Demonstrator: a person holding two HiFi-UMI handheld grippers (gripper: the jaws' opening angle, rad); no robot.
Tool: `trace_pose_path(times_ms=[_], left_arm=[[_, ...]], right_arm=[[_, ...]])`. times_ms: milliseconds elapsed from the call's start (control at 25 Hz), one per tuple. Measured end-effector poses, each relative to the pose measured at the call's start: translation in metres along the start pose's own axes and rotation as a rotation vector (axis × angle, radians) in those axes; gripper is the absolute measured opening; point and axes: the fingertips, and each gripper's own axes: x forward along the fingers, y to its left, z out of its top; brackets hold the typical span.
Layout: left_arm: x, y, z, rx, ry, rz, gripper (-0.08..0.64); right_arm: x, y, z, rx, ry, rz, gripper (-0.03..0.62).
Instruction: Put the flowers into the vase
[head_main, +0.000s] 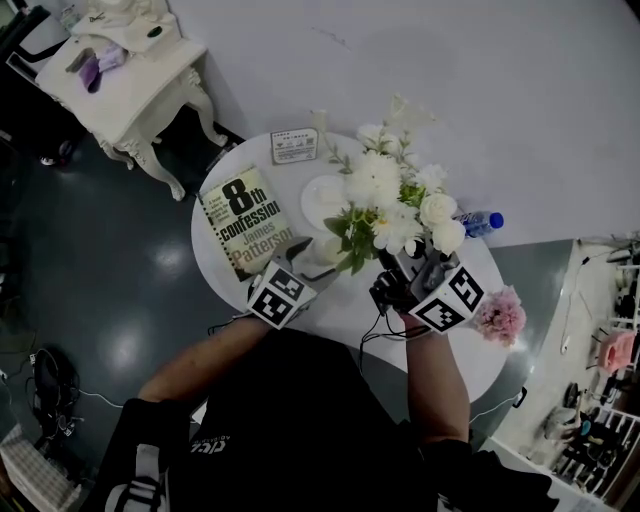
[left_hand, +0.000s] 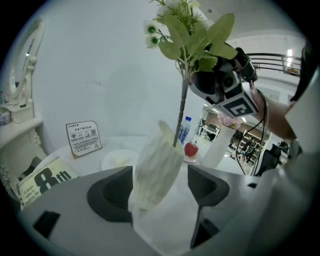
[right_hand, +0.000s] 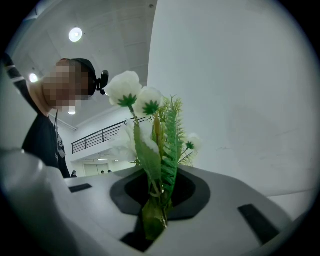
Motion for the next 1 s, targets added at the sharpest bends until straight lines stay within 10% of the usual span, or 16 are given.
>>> trace_pose_path(times_ms=[1000], left_arm=[[0.007,0.002,-0.01,0.008,0.03,0.0,0.333]], right_arm=[[-0.005,-0.018,-0.041,0.052,0.046,-0.006,0.075]])
